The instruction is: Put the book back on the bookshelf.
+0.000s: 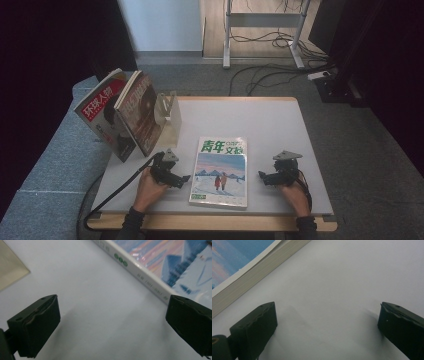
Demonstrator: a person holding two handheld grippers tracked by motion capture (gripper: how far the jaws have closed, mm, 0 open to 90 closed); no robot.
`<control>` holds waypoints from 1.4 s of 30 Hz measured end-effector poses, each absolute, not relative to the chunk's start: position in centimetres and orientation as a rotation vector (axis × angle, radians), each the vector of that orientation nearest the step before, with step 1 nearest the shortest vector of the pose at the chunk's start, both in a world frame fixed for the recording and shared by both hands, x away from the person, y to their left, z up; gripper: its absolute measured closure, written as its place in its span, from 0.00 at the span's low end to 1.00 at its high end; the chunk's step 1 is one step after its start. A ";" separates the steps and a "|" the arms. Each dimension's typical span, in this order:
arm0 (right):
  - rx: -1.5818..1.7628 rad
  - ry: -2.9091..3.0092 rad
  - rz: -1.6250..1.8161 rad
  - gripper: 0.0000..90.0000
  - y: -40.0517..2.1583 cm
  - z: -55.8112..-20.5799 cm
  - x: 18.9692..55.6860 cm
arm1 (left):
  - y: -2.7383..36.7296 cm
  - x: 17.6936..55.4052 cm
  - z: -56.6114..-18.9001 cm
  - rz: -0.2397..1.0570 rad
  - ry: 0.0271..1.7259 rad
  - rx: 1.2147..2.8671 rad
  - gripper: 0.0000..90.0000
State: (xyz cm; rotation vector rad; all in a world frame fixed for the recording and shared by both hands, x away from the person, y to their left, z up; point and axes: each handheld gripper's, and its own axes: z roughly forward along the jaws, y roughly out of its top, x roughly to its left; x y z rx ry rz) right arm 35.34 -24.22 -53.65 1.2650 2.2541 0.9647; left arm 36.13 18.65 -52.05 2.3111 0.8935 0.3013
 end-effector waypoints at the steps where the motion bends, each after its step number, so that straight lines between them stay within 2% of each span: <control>1: 1.265 2.254 0.965 0.02 -24.2 -53.6 35.3 | 18.7 36.2 -52.3 0.299 0.899 2.323 0.00; 13: 1.264 2.258 0.965 0.02 -24.2 -53.6 35.3 | 18.9 35.8 -52.9 0.328 0.892 2.279 0.00; 18: 1.263 2.271 0.993 0.05 -24.0 -53.3 35.2 | 18.9 35.6 -52.9 0.348 0.886 2.278 0.00; 26: 1.198 2.301 1.051 0.04 -22.6 -51.5 35.2 | 18.9 35.7 -52.9 0.332 0.886 2.276 0.00; 31: 1.166 2.332 1.063 0.00 -21.7 -50.7 35.5 | 18.9 35.7 -52.9 0.331 0.887 2.276 0.00; 42: 1.086 2.392 1.069 0.00 -18.5 -49.7 36.6 | 18.9 35.7 -52.9 0.330 0.887 2.275 0.00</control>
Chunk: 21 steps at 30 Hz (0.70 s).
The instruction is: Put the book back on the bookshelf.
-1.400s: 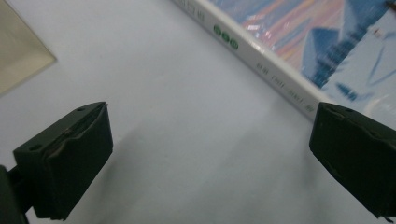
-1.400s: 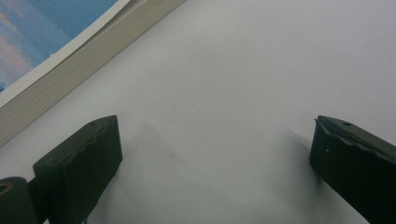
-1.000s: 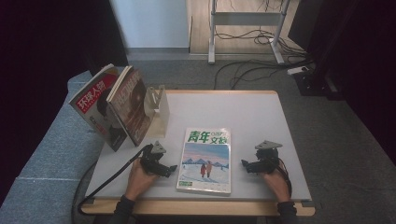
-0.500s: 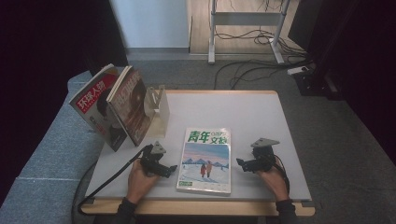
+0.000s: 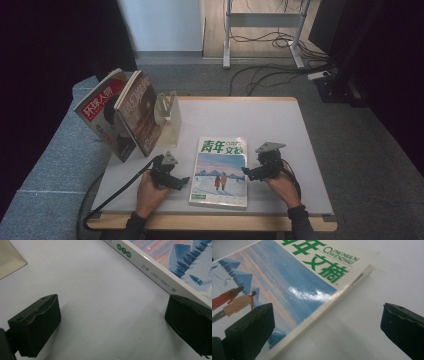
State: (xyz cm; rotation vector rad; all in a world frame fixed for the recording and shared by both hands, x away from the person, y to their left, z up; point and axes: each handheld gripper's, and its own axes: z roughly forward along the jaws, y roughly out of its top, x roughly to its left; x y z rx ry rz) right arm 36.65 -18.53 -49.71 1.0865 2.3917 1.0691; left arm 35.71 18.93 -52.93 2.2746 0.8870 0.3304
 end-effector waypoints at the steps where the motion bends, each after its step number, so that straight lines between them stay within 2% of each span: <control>1: 1.079 2.398 1.069 0.00 -18.2 -49.7 36.8 | 18.9 35.7 -52.9 0.330 0.887 2.275 0.00; 21: 1.082 2.478 1.043 0.00 -15.8 -51.3 39.0 | 18.9 35.7 -52.9 0.330 0.887 2.275 0.00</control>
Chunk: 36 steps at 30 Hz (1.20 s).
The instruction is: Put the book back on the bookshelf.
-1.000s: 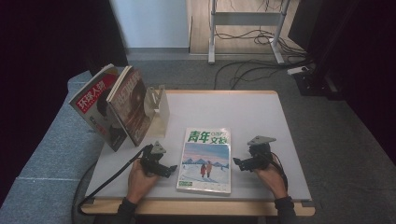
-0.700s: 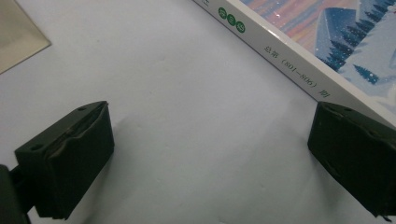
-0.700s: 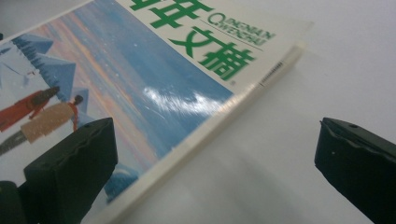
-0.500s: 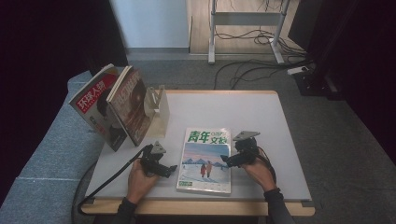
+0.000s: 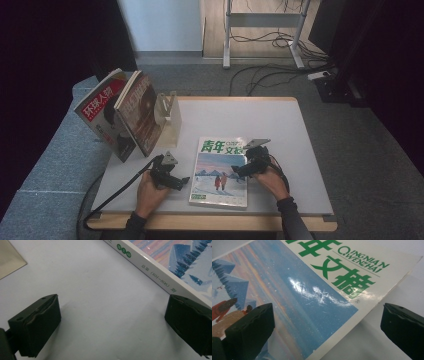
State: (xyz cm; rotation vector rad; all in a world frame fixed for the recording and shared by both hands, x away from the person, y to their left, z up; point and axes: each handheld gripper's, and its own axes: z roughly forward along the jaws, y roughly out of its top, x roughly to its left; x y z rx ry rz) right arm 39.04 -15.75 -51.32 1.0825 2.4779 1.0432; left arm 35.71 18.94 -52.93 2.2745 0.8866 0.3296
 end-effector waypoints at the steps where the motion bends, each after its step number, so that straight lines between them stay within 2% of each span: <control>1: 1.083 2.484 1.040 0.00 -15.7 -51.5 39.2 | 18.9 35.7 -52.9 0.330 0.887 2.274 0.00; 19: 1.190 2.519 1.131 0.00 -16.2 -52.6 40.8 | 18.9 35.7 -52.9 0.330 0.886 2.275 0.00; 36: 1.095 2.554 1.108 0.00 -15.2 -51.2 41.3 | 18.9 35.7 -52.9 0.330 0.886 2.275 0.00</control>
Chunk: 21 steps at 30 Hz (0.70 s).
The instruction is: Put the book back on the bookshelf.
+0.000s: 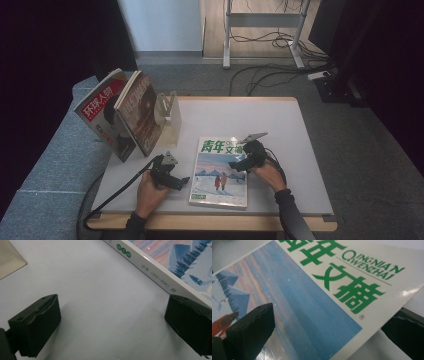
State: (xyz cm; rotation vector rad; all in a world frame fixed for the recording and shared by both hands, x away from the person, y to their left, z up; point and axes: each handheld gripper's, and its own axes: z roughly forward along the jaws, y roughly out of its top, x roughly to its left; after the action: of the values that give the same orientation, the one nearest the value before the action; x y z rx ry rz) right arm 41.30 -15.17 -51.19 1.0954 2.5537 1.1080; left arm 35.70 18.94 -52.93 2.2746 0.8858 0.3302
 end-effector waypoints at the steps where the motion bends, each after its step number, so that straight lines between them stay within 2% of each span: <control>1: 1.094 2.552 1.120 0.01 -15.0 -51.1 41.3 | 18.9 35.7 -52.9 0.330 0.886 2.275 0.00; 9: 1.051 2.558 1.120 0.02 -14.0 -50.6 41.0 | 18.9 35.7 -52.9 0.330 0.886 2.275 0.00; 21: 1.074 2.565 1.131 0.14 -13.7 -50.1 41.0 | 18.9 35.7 -52.9 0.330 0.886 2.275 0.00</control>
State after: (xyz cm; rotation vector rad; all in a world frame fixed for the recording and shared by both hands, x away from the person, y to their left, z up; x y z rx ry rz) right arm 41.01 -13.67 -50.07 1.0736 2.5649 1.1313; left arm 35.71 18.94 -52.93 2.2747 0.8861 0.3296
